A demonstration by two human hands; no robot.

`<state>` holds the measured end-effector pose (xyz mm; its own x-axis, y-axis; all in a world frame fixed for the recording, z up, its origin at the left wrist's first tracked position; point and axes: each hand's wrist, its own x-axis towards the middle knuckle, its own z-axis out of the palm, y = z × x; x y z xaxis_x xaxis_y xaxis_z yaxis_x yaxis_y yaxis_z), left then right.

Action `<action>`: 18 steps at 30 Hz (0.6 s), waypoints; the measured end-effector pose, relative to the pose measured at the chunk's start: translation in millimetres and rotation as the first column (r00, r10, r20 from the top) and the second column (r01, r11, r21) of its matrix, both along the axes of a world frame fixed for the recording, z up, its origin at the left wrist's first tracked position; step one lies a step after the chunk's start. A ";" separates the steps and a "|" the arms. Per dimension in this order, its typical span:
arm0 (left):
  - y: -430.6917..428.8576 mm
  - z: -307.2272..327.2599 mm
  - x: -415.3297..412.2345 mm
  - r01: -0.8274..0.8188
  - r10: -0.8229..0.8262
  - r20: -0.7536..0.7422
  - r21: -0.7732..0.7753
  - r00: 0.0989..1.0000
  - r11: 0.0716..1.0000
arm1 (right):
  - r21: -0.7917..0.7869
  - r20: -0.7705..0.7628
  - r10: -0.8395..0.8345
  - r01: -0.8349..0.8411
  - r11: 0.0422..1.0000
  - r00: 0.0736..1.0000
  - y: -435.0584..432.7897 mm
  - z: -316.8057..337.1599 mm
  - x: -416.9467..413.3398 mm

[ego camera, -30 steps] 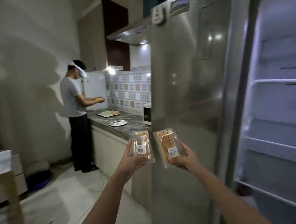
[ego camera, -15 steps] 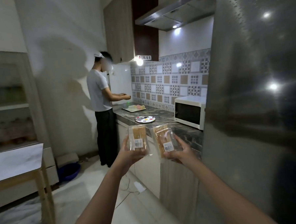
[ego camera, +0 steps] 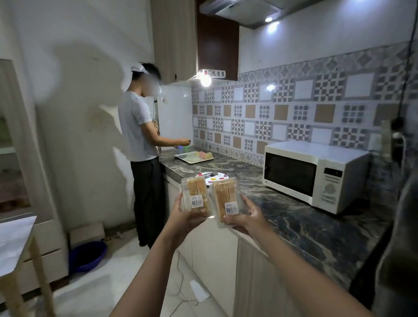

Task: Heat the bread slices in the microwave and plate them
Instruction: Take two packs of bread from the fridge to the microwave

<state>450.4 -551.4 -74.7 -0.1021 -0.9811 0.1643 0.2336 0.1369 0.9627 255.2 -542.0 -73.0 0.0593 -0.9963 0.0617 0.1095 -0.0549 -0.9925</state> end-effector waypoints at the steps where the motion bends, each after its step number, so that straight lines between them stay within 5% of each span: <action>1: -25.0 -2.5 0.7 -0.013 0.013 0.003 -0.005 1.000 1.000 | -0.003 0.008 0.003 -0.003 1.000 1.000 -26.0 -1.5 0.1; 6: -112.8 -10.1 21.5 -0.026 0.027 -0.016 0.054 1.000 0.998 | 0.074 0.101 -0.003 -0.004 0.997 0.995 -132.9 -12.0 13.0; 18: -349.9 -13.7 77.9 -0.019 0.025 -0.033 0.162 0.999 0.987 | 0.089 0.054 -0.062 0.057 0.994 0.997 -360.0 -36.5 41.2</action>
